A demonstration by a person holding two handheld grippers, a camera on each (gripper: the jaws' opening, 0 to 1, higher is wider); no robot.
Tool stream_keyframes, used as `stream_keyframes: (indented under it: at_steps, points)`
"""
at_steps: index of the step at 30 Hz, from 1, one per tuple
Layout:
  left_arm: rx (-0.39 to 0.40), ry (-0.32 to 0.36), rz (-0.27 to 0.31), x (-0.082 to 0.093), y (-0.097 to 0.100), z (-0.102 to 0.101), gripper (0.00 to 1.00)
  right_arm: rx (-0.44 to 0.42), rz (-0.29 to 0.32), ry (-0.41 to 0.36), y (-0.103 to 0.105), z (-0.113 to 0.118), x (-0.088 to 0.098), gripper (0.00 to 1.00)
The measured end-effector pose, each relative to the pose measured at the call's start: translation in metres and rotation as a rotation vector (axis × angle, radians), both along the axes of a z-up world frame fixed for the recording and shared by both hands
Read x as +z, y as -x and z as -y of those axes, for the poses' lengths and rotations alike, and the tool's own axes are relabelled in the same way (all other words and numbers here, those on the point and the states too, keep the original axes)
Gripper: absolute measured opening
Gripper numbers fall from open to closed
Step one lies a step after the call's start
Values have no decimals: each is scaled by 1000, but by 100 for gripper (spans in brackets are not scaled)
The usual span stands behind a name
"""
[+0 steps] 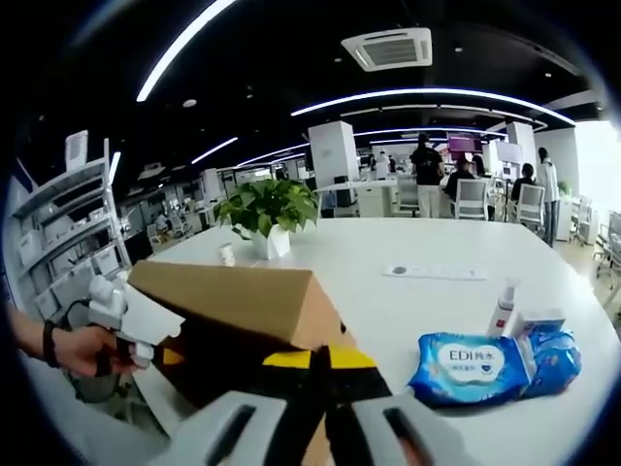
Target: Operate the shoe box by opening the lid, removing the specified soft item, and placing it in the target area until the item is outside and the box remains undamaged.
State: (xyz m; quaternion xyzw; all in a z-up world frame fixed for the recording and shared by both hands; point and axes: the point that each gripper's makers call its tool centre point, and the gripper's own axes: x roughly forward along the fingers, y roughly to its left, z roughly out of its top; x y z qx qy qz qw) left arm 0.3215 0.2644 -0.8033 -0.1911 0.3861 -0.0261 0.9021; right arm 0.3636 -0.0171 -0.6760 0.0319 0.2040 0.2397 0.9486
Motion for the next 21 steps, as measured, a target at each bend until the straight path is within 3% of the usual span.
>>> stream_keyframes:
  at_steps: [21]
  points:
    - [-28, -22, -1, -1, 0, 0, 15, -25, -65, -53, 18, 5, -22, 0]
